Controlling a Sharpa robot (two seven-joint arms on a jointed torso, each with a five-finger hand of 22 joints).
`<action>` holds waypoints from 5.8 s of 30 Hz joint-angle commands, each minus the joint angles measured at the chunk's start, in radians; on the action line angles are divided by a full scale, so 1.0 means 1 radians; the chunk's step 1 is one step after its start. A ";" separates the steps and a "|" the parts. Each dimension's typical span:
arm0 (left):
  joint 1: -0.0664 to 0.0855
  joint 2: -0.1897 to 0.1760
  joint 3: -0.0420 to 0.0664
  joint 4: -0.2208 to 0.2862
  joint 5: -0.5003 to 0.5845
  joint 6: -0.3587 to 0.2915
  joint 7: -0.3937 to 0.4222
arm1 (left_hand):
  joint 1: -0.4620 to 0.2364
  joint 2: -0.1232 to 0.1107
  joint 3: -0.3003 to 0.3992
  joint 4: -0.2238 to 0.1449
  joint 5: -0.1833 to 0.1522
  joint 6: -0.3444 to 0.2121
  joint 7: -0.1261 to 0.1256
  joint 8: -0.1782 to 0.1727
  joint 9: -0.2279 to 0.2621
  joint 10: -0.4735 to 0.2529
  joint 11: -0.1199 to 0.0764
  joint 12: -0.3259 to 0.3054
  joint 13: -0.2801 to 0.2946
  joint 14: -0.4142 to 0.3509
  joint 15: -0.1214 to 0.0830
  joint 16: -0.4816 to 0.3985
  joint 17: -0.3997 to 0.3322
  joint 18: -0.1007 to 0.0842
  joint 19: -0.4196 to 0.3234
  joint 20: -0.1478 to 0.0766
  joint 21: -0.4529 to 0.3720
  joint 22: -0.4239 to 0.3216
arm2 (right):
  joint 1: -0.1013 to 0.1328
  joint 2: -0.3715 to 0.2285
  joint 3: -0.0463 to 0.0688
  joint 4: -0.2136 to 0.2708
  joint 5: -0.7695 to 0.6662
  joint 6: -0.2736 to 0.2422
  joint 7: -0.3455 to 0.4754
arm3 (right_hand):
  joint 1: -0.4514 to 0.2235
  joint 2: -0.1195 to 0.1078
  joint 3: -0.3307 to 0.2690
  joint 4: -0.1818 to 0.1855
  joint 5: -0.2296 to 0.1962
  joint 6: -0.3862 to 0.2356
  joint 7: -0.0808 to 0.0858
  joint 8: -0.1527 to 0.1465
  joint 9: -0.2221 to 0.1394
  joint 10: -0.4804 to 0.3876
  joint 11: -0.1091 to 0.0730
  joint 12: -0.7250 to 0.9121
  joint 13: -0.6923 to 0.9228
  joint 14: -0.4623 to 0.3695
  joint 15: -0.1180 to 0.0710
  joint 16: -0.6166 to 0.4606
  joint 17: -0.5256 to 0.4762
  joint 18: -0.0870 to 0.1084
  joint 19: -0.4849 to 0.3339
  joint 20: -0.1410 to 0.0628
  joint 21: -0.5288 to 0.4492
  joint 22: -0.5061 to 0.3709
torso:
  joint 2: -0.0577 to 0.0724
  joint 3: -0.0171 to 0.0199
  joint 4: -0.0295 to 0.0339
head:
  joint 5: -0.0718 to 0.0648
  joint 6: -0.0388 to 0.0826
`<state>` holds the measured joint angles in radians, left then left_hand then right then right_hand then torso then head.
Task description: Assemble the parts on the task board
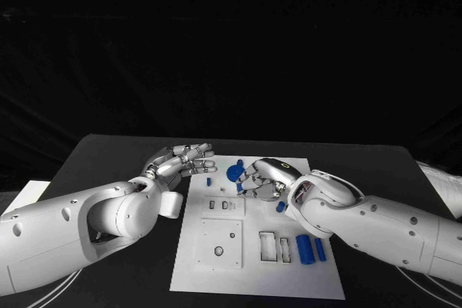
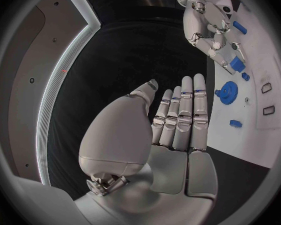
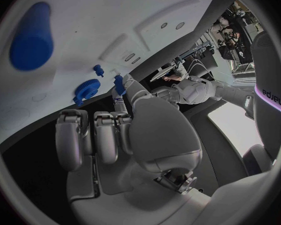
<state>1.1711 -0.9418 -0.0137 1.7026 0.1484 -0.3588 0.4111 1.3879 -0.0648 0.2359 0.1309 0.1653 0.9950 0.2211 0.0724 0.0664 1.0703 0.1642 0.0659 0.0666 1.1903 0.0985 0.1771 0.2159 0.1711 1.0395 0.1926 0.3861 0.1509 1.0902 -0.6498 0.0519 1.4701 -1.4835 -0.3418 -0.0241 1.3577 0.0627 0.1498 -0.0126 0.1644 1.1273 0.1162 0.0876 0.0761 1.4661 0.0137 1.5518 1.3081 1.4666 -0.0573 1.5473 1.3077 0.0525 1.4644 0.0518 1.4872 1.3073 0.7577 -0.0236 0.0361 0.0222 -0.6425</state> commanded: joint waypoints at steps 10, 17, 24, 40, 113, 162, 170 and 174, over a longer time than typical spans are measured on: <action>0.000 0.003 0.000 0.001 0.008 0.021 0.011 | 0.006 0.002 0.001 -0.007 -0.004 -0.004 0.004 -0.006 -0.001 -0.008 -0.002 -0.002 -0.001 -0.009 -0.001 -0.006 0.002 0.008 -0.007 0.002 0.000 -0.001 | -0.026 0.047 -0.007 -0.029 -0.104 0.076 -0.066 | -0.016 -0.001 0.025 0.018 -0.002 0.038 -0.028 0.004 0.017 0.095 -0.006 -0.003 0.250 0.092 -0.003 0.000 0.203 -0.014 0.025 -0.005 0.005 0.083 | 0.000 0.0001 -0.0008 | 0.017 -0.013; 0.000 0.004 0.000 0.002 0.008 0.022 0.010 | 0.006 0.002 0.002 -0.007 -0.004 -0.004 0.004 -0.006 -0.001 -0.008 -0.002 -0.002 -0.001 -0.009 -0.001 -0.006 0.002 0.008 -0.007 0.002 0.000 -0.001 | -0.031 0.059 -0.009 -0.036 -0.113 0.099 -0.071 | -0.020 -0.003 0.026 0.018 -0.001 0.037 -0.028 0.003 0.017 0.095 -0.006 -0.002 0.250 0.092 -0.003 0.000 0.202 -0.014 0.025 -0.005 0.004 0.083 | 0.000 0.0009 -0.0006 | 0.015 -0.017; 0.000 0.005 0.000 0.003 0.008 0.022 0.009 | 0.006 0.002 0.002 -0.007 -0.004 -0.004 0.004 -0.006 -0.001 -0.008 -0.002 -0.002 -0.001 -0.009 -0.001 -0.006 0.002 0.008 -0.007 0.002 0.000 -0.001 | -0.036 0.065 -0.009 -0.039 -0.118 0.116 -0.072 | -0.023 -0.006 0.027 0.018 -0.001 0.037 -0.028 0.002 0.017 0.095 -0.006 -0.002 0.250 0.092 -0.003 0.000 0.202 -0.014 0.025 -0.005 0.004 0.082 | 0.000 0.0008 -0.0004 | 0.014 -0.021; 0.000 0.004 0.000 0.004 0.008 0.023 0.008 | 0.006 0.002 0.002 -0.007 -0.004 -0.004 0.004 -0.006 -0.001 -0.008 -0.002 -0.002 -0.001 -0.009 -0.001 -0.006 0.002 0.008 -0.007 0.002 0.000 -0.001 | -0.037 0.062 -0.009 -0.027 -0.147 0.175 -0.093 | -0.040 -0.026 0.028 0.015 -0.001 0.034 -0.026 -0.003 0.018 0.094 -0.004 -0.005 0.248 0.091 -0.001 -0.002 0.198 -0.013 0.025 -0.004 0.003 0.082 | 0.000 0.0000 0.0003 | 0.014 -0.026; 0.087 0.156 0.001 -0.238 -0.911 0.340 -0.914 | -0.228 0.027 -0.177 0.157 -0.042 0.029 -0.129 0.245 0.152 0.163 -0.152 0.887 0.814 0.375 -0.154 1.379 1.335 -0.084 0.393 -0.145 0.907 0.931 | 0.101 -0.309 0.012 0.103 0.716 -0.069 0.304 | -0.022 -0.061 -0.212 0.127 0.042 -0.136 0.029 -0.016 -0.006 -0.029 0.044 -0.239 0.101 0.057 0.038 -0.088 0.044 0.024 -0.062 0.034 -0.106 -0.104 | -0.051 0.0224 -0.0286 | 0.026 -0.033; 0.137 0.386 -0.008 -0.367 -1.124 0.643 -1.238 | -0.255 0.086 -0.350 0.163 -0.117 -0.089 -0.187 0.628 0.493 0.239 -0.200 1.068 0.985 0.380 -0.195 1.394 1.355 -0.120 0.455 -0.182 1.033 1.150 | 0.109 -0.297 0.005 0.021 0.713 -0.080 0.223 | -0.018 -0.059 -0.224 0.119 0.144 -0.141 0.029 -0.018 -0.007 -0.032 0.043 -0.247 0.090 0.056 0.037 -0.101 0.030 0.026 -0.063 0.031 -0.120 -0.121 | -0.051 0.0287 -0.0311 | 0.043 -0.075; 0.137 0.400 -0.008 -0.386 -1.124 0.652 -1.242 | -0.268 0.065 -0.299 0.162 -0.116 -0.094 -0.187 0.633 0.506 0.240 -0.199 1.073 0.988 0.380 -0.195 1.394 1.355 -0.120 0.455 -0.181 1.035 1.156 | 0.109 -0.294 0.005 0.020 0.716 -0.072 0.227 | -0.019 -0.059 -0.224 0.119 0.145 -0.142 0.029 -0.019 -0.007 -0.034 0.043 -0.251 0.087 0.055 0.037 -0.103 0.027 0.027 -0.065 0.031 -0.122 -0.125 | -0.051 0.0287 -0.0303 | 0.044 -0.078; 0.137 0.406 -0.008 -0.395 -1.124 0.660 -1.243 | -0.269 0.064 -0.294 0.162 -0.116 -0.095 -0.187 0.634 0.507 0.240 -0.199 1.073 0.989 0.380 -0.195 1.394 1.355 -0.121 0.455 -0.181 1.036 1.157 | 0.109 -0.294 0.004 0.020 0.717 -0.070 0.228 | -0.019 -0.060 -0.224 0.119 0.145 -0.142 0.029 -0.019 -0.007 -0.034 0.043 -0.252 0.087 0.055 0.037 -0.103 0.026 0.027 -0.065 0.031 -0.122 -0.125 | -0.051 0.0284 -0.0314 | 0.046 -0.080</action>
<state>1.3066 -0.5394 -0.0222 1.3097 -0.9721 0.2729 -0.6968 1.1194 0.0061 -0.0643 0.2906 0.0511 0.9055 0.0353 0.7020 0.5725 1.3027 -0.0359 1.1350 1.0541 1.4692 -0.0912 1.5678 1.3075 0.0624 1.4684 0.0138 1.4177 1.3070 1.1996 -0.9445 0.0563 1.4898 -0.7609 -0.4292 0.1977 1.3345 0.0049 -0.0714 0.1088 0.3041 0.9860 0.1499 0.0652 0.0693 1.4381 0.0576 1.3033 1.3145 1.4664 -0.0209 1.4483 1.3079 0.0691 1.4033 0.0843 1.3708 1.1831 0.7064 0.0051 0.0052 0.0675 -0.7212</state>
